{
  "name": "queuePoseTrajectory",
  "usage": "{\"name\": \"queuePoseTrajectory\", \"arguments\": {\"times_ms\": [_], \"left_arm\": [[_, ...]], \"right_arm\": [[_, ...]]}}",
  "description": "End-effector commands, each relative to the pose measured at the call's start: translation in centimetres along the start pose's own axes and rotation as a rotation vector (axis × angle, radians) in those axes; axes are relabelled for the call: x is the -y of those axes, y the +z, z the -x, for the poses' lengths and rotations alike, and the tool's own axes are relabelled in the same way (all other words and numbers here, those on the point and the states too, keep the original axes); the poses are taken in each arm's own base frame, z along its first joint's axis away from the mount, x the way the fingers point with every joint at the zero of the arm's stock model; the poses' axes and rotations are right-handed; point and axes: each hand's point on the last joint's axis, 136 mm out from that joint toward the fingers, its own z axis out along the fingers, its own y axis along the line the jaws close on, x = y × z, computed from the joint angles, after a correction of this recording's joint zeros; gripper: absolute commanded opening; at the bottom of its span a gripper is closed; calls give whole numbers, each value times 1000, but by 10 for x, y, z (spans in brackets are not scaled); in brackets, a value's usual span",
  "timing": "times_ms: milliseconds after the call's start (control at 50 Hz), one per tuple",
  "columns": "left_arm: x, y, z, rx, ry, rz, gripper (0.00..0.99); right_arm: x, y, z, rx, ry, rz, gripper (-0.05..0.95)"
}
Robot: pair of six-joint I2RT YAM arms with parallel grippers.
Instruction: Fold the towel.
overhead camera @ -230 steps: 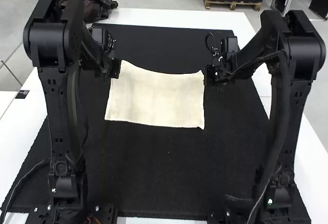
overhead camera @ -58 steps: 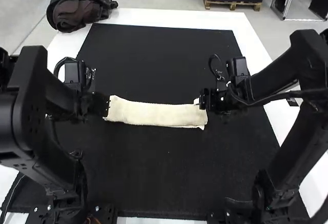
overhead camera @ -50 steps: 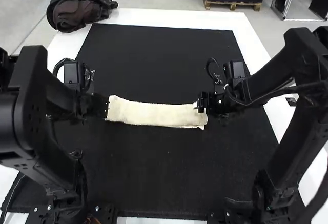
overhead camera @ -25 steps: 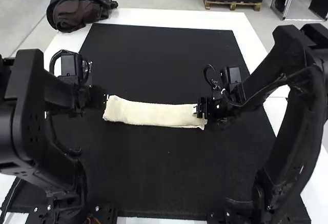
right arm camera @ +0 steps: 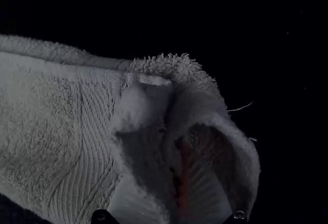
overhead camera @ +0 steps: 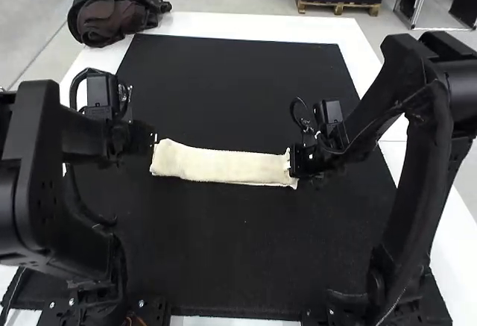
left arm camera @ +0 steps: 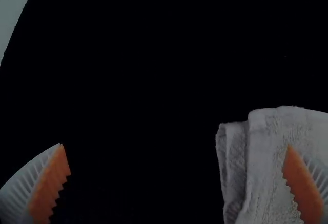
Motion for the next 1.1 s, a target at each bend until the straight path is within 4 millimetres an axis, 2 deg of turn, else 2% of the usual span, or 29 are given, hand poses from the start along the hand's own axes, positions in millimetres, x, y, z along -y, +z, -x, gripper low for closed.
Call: {"name": "queuePoseTrajectory", "arguments": {"times_ms": [0,100,200,420,540,660,800,960,1080], "left_arm": [[-9,-9,29,74,-14,14,970],[-15,-10,29,77,-23,30,970],[-18,-10,26,71,-32,38,970],[-17,-10,27,71,-32,35,969],[-17,-10,26,68,-32,35,969],[-17,-10,25,63,-33,34,969],[-17,-10,25,64,-33,33,969],[-16,-10,22,54,-33,33,969],[-17,-10,23,62,-34,35,969]], "right_arm": [[15,1,-16,-45,56,-4,-25],[26,-9,-2,1,78,-20,-26],[27,-20,15,43,80,-24,-28],[12,-45,57,126,54,5,-28],[3,-55,73,147,41,14,-28],[-5,-55,74,142,30,29,-28],[-2,-52,65,121,41,26,-28],[-10,-55,73,126,33,44,-28],[-30,-58,78,113,28,74,-28]]}}
